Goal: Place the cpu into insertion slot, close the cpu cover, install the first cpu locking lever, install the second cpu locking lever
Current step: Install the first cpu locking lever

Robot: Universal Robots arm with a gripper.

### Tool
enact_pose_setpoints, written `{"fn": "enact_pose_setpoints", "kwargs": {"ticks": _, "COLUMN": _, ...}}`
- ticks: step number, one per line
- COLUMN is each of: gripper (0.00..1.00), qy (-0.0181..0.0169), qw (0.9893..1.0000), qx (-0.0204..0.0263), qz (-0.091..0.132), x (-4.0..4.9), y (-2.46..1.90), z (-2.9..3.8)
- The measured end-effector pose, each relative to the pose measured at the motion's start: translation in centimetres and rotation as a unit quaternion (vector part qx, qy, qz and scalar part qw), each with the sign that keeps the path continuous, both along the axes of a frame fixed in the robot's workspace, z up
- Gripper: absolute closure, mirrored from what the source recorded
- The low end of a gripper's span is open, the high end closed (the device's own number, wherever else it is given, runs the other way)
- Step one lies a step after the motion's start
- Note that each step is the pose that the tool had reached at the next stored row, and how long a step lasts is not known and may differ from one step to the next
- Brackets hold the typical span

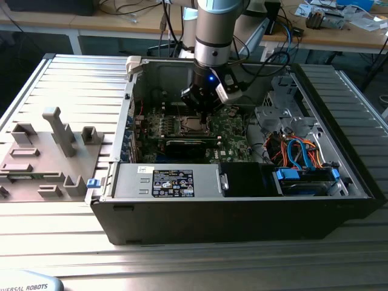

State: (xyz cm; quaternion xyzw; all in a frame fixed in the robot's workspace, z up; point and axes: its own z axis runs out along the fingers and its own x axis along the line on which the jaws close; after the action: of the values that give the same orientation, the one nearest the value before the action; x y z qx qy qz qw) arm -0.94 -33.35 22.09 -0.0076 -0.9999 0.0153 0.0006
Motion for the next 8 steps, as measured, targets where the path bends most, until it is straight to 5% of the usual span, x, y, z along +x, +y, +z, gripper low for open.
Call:
{"fn": "enact_pose_setpoints", "kwargs": {"ticks": 2, "gripper": 0.89, "qy": 0.0001, "qw": 0.9999, "qx": 0.0112, "qz": -0.001, "x": -0.02, "y": -0.01, "z": 0.01}}
{"fn": "enact_pose_setpoints", "kwargs": {"ticks": 8, "gripper": 0.89, "qy": 0.0000, "qw": 0.9999, "qx": 0.0119, "qz": -0.001, "x": -0.02, "y": -0.01, "z": 0.02}}
